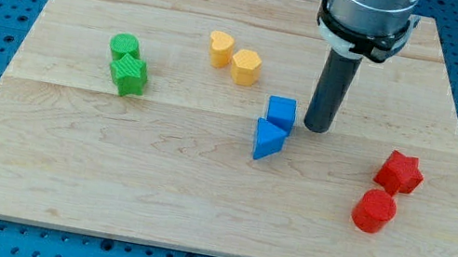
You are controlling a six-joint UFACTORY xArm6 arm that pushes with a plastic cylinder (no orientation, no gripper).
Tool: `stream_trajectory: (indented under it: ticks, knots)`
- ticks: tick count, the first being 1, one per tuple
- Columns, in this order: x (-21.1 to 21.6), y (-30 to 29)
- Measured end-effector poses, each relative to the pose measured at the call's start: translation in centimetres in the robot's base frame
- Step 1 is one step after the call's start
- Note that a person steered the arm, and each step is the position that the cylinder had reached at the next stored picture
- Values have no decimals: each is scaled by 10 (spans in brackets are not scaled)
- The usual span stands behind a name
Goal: Move blue cube below yellow hexagon
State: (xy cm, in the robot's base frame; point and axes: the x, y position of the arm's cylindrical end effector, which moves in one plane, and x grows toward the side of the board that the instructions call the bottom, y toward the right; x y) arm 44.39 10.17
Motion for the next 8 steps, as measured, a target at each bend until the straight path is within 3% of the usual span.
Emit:
stream_trajectory:
  ticks: [1,8]
  knots:
    - [27,0]
    - [21,-4]
